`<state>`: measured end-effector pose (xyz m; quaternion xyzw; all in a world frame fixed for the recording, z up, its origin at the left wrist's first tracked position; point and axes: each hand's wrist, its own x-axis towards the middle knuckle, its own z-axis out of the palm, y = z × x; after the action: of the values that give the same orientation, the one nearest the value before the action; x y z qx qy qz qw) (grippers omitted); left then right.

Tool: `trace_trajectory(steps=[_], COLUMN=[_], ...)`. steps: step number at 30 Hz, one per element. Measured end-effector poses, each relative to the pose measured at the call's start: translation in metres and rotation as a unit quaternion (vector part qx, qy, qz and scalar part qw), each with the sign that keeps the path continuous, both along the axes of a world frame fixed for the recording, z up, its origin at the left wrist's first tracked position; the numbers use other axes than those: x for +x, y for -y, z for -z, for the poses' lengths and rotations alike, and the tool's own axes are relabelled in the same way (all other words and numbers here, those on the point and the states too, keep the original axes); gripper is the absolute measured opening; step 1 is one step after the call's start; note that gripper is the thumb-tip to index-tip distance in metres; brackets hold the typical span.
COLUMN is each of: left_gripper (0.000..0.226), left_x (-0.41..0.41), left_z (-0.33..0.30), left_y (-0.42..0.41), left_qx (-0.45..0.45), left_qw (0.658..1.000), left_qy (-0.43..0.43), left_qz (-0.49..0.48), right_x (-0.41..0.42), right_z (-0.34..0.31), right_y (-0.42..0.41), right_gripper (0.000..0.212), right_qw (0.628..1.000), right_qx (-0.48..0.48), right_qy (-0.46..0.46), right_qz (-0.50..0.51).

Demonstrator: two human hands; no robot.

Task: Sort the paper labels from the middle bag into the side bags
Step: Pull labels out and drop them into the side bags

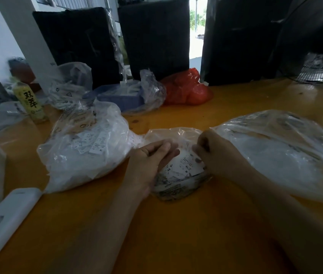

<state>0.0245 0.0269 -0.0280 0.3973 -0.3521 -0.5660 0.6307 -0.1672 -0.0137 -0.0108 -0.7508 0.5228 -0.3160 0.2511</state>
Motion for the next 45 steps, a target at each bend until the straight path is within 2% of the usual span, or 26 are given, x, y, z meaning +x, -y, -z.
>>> trace_trajectory(steps=[3, 6, 9, 13, 23, 31, 36, 39, 45], left_gripper=[0.042, 0.041, 0.043, 0.043, 0.053, 0.039, 0.043, 0.037, 0.039], left_x=[0.000, 0.000, 0.000, 0.000, 0.000, 0.001, 0.003, 0.002, 0.003], left_z=[0.000, 0.000, -0.002, -0.001, 0.001, 0.000, 0.000, 0.002, 0.001], left_y=[0.001, 0.001, 0.001, 0.001, 0.000, 0.002, 0.001, 0.001, 0.003], left_qx=[-0.002, -0.004, -0.007, -0.008, -0.023, -0.017, -0.021, -0.022, -0.021], left_qw=[1.000, 1.000, 1.000, 1.000, 0.998, 0.999, 0.998, 0.998, 0.999], left_qy=[-0.001, -0.003, -0.002, -0.003, 0.042, 0.045, 0.047, 0.039, 0.034], left_qz=[0.014, 0.019, 0.022, 0.021, 0.036, 0.018, 0.044, 0.055, 0.037], right_x=[-0.002, -0.004, -0.004, -0.003, -0.001, 0.000, -0.001, -0.002, 0.000], right_z=[-0.005, -0.009, -0.012, -0.013, -0.011, -0.009, -0.011, -0.012, -0.012], right_y=[0.001, 0.000, -0.001, -0.004, -0.006, -0.006, -0.007, -0.007, -0.009], right_gripper=[0.011, 0.011, 0.015, 0.008, 0.005, 0.008, 0.008, 0.006, 0.004], right_qw=[0.985, 0.974, 0.973, 0.977, 0.975, 0.982, 0.975, 0.974, 0.975], right_qx=[0.001, -0.047, -0.078, -0.100, -0.116, -0.131, -0.133, -0.138, -0.125], right_qy=[0.174, 0.220, 0.215, 0.187, 0.188, 0.132, 0.178, 0.177, 0.180], right_qz=[0.016, 0.025, 0.027, 0.026, 0.030, 0.020, 0.029, 0.032, 0.027])
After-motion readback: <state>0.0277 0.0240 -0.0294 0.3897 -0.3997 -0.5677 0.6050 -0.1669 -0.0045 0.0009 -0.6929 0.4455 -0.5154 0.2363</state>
